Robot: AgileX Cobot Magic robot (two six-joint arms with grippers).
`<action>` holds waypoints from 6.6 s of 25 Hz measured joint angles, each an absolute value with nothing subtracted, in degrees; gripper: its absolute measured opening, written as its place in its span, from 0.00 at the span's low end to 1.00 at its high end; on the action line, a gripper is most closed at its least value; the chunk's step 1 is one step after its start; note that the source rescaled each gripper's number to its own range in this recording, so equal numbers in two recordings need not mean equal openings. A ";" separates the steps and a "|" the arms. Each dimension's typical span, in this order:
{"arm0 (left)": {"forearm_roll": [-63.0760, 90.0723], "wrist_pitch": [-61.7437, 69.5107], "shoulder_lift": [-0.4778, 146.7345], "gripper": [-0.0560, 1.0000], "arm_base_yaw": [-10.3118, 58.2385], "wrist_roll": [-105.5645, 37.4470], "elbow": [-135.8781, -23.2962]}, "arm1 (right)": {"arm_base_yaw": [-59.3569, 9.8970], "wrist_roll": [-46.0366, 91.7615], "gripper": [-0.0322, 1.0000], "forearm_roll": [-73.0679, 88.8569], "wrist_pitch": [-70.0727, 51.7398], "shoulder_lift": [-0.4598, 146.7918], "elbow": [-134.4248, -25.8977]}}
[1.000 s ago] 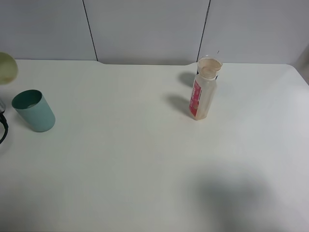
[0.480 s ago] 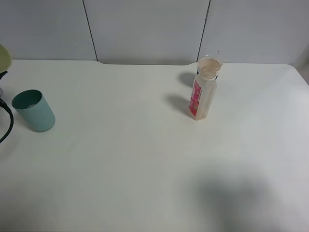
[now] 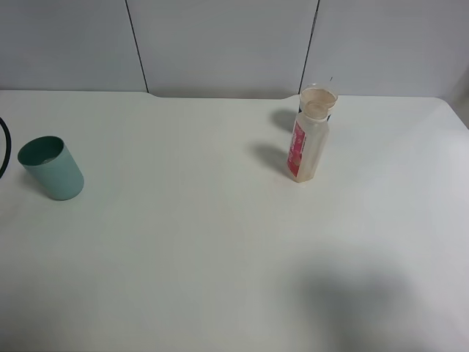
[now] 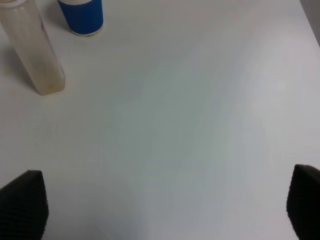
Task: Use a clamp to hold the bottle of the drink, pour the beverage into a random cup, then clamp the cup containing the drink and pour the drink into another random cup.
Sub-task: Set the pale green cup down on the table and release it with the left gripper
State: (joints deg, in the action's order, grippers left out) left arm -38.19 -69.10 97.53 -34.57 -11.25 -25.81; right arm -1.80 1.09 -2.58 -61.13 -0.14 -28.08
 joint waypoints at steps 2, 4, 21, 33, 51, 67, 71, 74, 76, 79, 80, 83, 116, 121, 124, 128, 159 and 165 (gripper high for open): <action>-35.16 -69.10 99.99 0.07 -34.57 -7.77 -25.81 | -1.80 1.09 0.91 -2.58 -61.13 -0.14 -28.08; -34.75 -69.10 101.77 0.07 -34.57 -7.35 -25.86 | -1.80 1.09 0.91 -2.58 -61.13 -0.14 -28.08; -36.67 -69.04 113.20 0.07 -34.57 -8.29 -28.86 | -1.80 1.09 0.91 -2.58 -61.13 -0.14 -28.08; -42.56 -69.05 117.20 0.07 -34.56 1.78 -36.53 | -1.80 1.09 0.91 -2.58 -61.13 -0.14 -28.08; -42.51 -69.05 124.72 0.07 -24.62 2.79 -46.31 | -1.80 1.09 0.91 -2.58 -61.13 -0.14 -28.08; -41.45 -69.05 129.41 0.07 -21.23 6.86 -52.80 | -1.80 1.09 0.91 -2.58 -61.13 -0.14 -28.08; -40.07 -69.05 129.43 0.07 -21.23 6.80 -53.12 | -1.80 1.09 0.91 -2.58 -61.13 -0.14 -28.08; -39.91 -69.05 130.03 0.07 -21.23 6.80 -54.11 | -1.80 1.09 0.91 -2.58 -61.13 -0.14 -28.08; -39.80 -69.05 130.63 0.07 -21.23 6.86 -55.10 | -1.80 1.09 0.91 -2.58 -61.13 -0.14 -28.08; -39.67 -69.05 132.08 0.07 -21.23 8.23 -56.82 | -1.80 1.09 0.91 -2.58 -61.13 -0.14 -28.08; -39.73 -69.05 132.56 0.07 -21.23 8.75 -57.29 | -1.80 1.09 0.91 -2.58 -61.13 -0.14 -28.08; -39.67 -69.05 132.98 0.07 -21.23 9.04 -57.44 | -1.80 1.09 0.91 -2.58 -61.13 -0.14 -28.08; -42.56 -70.15 135.24 0.07 -19.88 10.26 -57.48 | -1.80 1.09 0.91 -2.58 -61.13 -0.14 -28.08; -42.56 -70.15 135.31 0.07 -19.88 10.50 -57.48 | -1.80 1.09 0.91 -2.58 -61.13 -0.14 -28.08; -42.56 -70.15 135.31 0.07 -19.88 11.21 -57.48 | -1.80 1.09 0.91 -2.58 -61.13 -0.14 -28.08; -42.56 -69.99 135.41 0.23 -19.88 12.58 -57.48 | -1.80 1.09 0.90 -2.58 -61.13 -0.14 -28.08; -43.10 -69.92 131.41 0.52 -19.88 19.03 -57.43 | -1.80 1.09 0.90 -2.58 -61.13 -0.14 -28.08; -43.45 -69.92 129.72 0.52 -19.88 20.46 -57.43 | -1.80 1.09 0.90 -2.58 -61.13 -0.14 -28.08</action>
State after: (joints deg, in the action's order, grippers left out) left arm -43.45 -69.92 129.72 -19.88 20.46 -57.43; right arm -1.80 1.09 -2.58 -61.13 -0.14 -28.08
